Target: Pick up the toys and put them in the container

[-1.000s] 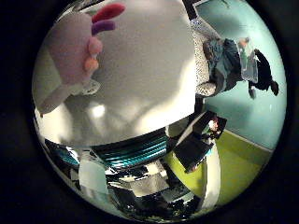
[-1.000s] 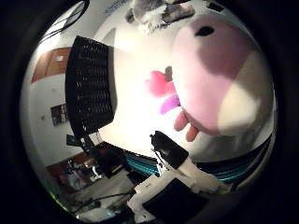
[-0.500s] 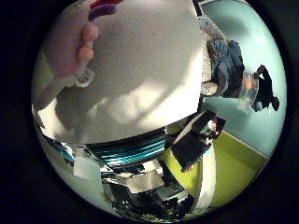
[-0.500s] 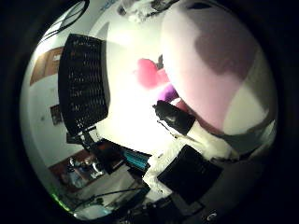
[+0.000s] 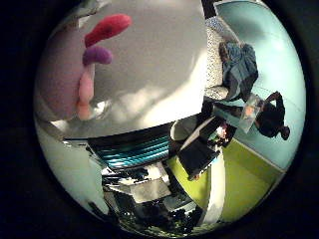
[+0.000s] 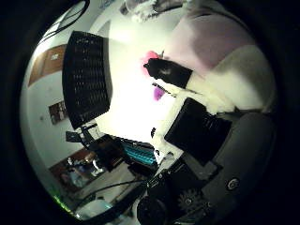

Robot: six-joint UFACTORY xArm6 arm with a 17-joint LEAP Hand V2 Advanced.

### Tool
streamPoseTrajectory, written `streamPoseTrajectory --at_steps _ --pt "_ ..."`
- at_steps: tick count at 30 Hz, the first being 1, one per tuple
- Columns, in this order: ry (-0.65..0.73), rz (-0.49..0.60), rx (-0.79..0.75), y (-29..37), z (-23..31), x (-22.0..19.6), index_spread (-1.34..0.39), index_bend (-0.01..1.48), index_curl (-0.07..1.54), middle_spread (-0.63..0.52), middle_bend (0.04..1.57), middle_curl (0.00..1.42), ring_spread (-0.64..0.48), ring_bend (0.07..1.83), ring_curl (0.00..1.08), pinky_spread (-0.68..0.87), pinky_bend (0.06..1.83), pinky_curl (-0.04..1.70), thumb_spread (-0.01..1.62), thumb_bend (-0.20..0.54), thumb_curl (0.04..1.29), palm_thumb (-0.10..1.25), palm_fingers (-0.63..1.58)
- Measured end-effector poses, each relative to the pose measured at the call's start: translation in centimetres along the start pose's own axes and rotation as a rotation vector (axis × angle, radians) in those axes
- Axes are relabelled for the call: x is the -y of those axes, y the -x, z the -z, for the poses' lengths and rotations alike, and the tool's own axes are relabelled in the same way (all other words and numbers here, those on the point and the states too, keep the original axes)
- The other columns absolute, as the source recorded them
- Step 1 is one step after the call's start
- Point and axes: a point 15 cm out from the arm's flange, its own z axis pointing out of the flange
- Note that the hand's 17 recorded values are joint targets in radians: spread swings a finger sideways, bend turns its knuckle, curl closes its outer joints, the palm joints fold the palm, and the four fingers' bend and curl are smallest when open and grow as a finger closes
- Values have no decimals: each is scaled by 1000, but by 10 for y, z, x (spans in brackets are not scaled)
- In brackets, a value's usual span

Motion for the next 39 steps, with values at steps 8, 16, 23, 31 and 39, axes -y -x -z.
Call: streamPoseTrajectory --at_steps 8,16,23,31,39 --pt "-171 4 -19 11 60 4 -251 1058 846 -145 1319 760 -247 1331 690 -278 1303 653 1169 -10 437 943 1112" --pt "-308 105 50 73 150 5 -228 1082 863 -141 1334 768 -246 1329 741 -254 1292 712 1189 -12 454 954 1090" --pt "-382 240 99 158 219 4 -223 1080 864 -142 1333 772 -250 1319 770 -254 1272 753 1191 -13 466 947 1088" --pt "-389 413 159 275 254 -7 -223 1082 867 -142 1335 779 -253 1305 792 -258 1239 794 1206 -12 480 949 1089" --pt "-383 497 188 354 256 10 -225 1072 870 -144 1327 783 -260 1292 812 -255 1224 834 1220 -16 476 931 1079"
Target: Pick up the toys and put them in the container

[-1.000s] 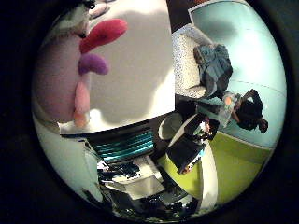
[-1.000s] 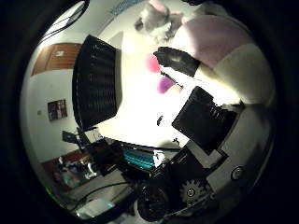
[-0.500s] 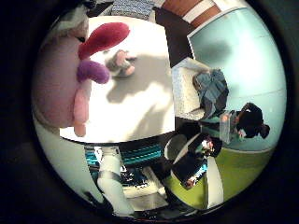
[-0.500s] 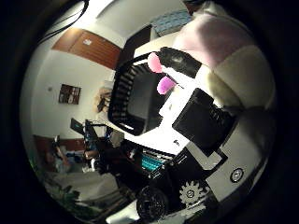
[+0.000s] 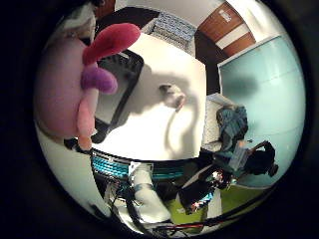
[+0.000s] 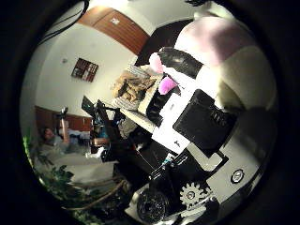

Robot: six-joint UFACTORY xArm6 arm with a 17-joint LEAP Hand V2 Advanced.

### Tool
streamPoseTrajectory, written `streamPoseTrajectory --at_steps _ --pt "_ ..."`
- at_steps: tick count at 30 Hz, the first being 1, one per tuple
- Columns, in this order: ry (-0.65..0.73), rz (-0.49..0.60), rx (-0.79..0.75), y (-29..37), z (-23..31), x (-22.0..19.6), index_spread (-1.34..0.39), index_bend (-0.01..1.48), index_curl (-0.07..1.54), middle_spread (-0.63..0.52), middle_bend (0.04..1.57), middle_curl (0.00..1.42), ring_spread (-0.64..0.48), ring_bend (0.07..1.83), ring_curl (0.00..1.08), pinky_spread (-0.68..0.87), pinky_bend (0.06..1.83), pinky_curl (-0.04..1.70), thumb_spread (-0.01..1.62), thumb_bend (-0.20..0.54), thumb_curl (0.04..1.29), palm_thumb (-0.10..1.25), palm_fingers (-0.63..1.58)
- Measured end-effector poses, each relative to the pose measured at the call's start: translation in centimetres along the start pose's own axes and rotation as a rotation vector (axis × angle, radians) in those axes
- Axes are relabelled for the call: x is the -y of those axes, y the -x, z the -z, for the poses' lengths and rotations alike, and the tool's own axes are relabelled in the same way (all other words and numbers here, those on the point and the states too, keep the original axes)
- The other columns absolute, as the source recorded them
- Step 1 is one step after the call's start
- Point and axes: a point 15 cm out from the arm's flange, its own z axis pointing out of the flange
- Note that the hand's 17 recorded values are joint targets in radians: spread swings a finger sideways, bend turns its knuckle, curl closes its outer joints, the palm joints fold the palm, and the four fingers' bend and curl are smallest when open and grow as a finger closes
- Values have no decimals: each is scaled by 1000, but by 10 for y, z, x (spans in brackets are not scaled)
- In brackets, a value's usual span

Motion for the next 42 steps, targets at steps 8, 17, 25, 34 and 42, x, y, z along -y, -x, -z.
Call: streamPoseTrajectory --at_steps 8,17,25,34,42 --pt "25 25 8 15 -40 26 -361 426 707 -192 963 628 -282 1177 673 -456 1106 721 1196 -28 434 752 467" --pt "70 91 -5 10 -49 15 -499 216 417 -45 435 367 77 655 363 364 779 516 1156 -21 402 694 -18" --pt "54 123 -10 4 -35 10 -483 163 317 -25 307 323 154 532 280 456 661 392 1134 -20 396 700 50" --pt "29 -43 -71 -102 -16 11 -418 152 274 -21 267 321 169 473 244 460 607 326 1132 -20 389 701 99" --pt "34 -268 -127 -212 -10 -9 -341 152 262 24 259 326 185 445 236 453 583 298 1141 -20 387 682 103"
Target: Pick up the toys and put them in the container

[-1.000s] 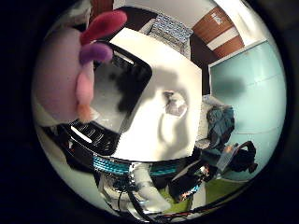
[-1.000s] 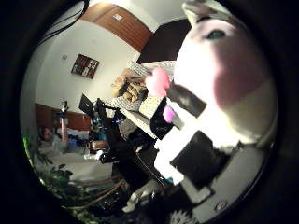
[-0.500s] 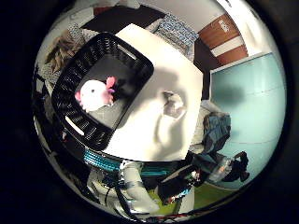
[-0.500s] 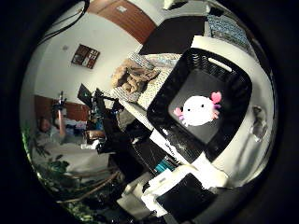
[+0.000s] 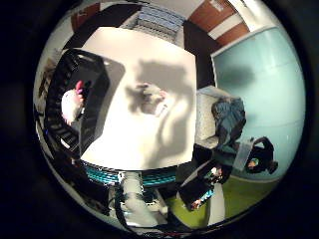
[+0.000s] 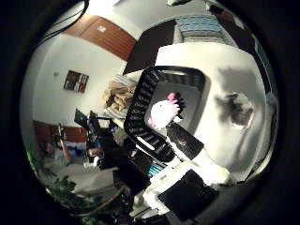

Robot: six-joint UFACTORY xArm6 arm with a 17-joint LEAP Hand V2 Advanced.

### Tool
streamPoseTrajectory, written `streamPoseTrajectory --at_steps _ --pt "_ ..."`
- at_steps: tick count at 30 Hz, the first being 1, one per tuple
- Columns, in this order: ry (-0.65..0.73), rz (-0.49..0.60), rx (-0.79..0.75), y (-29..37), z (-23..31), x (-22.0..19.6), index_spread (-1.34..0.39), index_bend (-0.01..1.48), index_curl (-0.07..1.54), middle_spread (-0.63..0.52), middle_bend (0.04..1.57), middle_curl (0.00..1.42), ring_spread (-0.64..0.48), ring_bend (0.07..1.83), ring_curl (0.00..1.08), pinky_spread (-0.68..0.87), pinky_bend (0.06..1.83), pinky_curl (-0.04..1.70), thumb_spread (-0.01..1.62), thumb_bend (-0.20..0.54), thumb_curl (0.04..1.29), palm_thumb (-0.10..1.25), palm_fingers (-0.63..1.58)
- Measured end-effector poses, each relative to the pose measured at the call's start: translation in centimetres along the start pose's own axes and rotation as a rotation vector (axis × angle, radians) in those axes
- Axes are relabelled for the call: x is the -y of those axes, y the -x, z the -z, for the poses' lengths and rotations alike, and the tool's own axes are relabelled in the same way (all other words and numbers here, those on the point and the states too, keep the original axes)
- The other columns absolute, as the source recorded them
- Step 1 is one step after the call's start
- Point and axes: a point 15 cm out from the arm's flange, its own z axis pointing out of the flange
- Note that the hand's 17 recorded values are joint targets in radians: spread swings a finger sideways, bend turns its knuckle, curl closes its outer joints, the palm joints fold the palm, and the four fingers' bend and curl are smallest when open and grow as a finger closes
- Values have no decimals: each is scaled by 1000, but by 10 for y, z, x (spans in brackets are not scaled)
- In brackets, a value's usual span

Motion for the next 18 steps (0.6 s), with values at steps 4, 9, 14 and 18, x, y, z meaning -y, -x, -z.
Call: streamPoseTrajectory --at_steps 4,9,14,18 --pt "72 -79 -2 -37 -34 -20 -312 151 257 52 258 328 192 435 233 449 576 292 1145 -23 383 665 106" --pt "119 -159 -7 -73 -93 -43 -280 160 268 66 243 324 194 417 229 448 555 280 1137 -21 384 650 121" --pt "160 -202 -4 -93 -127 -48 -266 153 265 76 231 324 195 411 229 445 550 274 1136 -21 378 637 124" --pt "195 -218 1 -100 -153 -49 -260 148 257 88 228 327 195 415 232 444 556 274 1133 -20 376 637 119"
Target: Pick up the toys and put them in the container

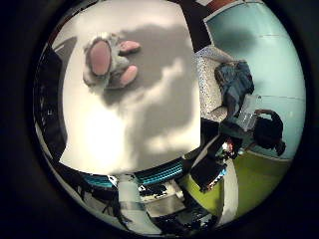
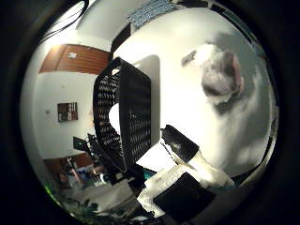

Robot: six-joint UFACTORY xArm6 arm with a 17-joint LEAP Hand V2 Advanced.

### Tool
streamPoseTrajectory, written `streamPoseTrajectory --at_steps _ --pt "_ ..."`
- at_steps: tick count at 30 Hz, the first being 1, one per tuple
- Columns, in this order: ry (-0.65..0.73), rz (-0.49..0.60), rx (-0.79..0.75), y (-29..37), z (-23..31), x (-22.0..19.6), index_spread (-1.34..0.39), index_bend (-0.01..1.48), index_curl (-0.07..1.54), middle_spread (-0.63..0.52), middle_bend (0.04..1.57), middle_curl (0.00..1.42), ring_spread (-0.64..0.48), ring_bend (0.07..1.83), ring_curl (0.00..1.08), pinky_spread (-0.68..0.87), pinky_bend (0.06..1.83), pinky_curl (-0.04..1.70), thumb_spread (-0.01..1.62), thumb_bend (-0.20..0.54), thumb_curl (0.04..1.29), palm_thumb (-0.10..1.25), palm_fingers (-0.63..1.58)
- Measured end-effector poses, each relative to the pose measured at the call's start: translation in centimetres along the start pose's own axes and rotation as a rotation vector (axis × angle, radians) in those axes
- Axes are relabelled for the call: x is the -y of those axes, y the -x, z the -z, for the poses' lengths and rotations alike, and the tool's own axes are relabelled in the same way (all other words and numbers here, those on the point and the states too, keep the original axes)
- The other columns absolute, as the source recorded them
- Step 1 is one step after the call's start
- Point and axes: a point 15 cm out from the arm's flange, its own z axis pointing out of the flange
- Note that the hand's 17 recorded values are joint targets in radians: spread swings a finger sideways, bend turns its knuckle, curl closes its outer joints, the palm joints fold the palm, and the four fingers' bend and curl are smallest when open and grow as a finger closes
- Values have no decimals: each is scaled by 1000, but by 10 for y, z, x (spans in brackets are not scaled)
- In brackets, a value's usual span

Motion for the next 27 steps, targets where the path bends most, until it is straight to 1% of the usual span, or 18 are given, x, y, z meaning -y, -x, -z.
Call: streamPoseTrajectory --at_steps 6,15,27 --pt "26 -17 0 -9 -24 14 -256 152 254 91 226 330 195 416 233 444 559 271 1135 -20 377 632 119" --pt "22 -11 -33 -25 -37 42 -249 153 256 92 225 332 203 413 234 443 550 270 1133 -20 374 627 121" --pt "109 -36 -49 -50 -77 34 -230 158 266 82 225 332 196 392 230 439 517 266 1133 -20 374 627 139"
